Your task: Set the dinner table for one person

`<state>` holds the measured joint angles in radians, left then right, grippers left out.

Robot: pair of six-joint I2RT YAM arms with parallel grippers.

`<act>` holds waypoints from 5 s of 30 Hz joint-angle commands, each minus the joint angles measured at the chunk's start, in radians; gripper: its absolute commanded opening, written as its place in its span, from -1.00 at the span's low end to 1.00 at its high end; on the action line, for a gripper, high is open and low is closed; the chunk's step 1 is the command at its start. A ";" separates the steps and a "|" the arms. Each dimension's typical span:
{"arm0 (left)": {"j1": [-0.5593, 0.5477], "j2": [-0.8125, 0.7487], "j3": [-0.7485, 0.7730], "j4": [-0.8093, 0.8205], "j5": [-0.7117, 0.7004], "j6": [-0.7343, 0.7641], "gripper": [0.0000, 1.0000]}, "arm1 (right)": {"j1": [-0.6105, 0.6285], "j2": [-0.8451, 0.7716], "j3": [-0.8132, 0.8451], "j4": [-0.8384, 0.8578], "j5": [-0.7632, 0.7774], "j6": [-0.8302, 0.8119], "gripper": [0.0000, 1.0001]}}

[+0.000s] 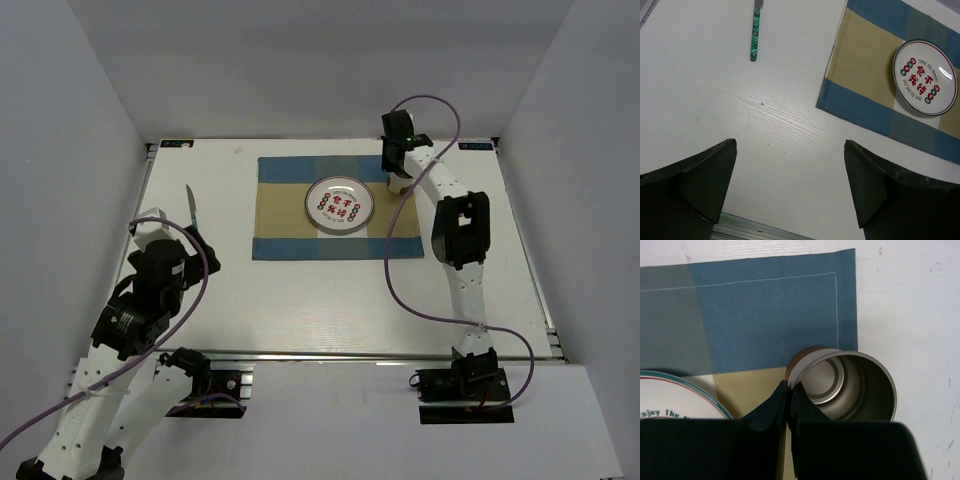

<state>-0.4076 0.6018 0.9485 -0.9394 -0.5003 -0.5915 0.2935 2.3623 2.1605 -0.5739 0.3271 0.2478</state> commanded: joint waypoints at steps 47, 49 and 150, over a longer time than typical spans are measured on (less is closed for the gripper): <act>0.006 0.044 -0.005 0.007 -0.017 -0.004 0.96 | -0.014 -0.506 -0.250 0.177 -0.066 -0.015 0.78; 0.006 0.059 -0.002 -0.001 -0.021 -0.008 0.96 | -0.022 -0.610 -0.397 0.142 -0.144 -0.044 0.78; -0.379 1.802 1.265 0.408 0.684 -0.307 -1.00 | -0.002 -1.686 -1.048 -0.124 -0.287 0.191 0.79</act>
<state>-0.7895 2.4134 2.1670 -0.6128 0.1596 -0.8711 0.2928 0.6849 1.0718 -0.6895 0.0277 0.4591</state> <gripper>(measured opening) 0.155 0.891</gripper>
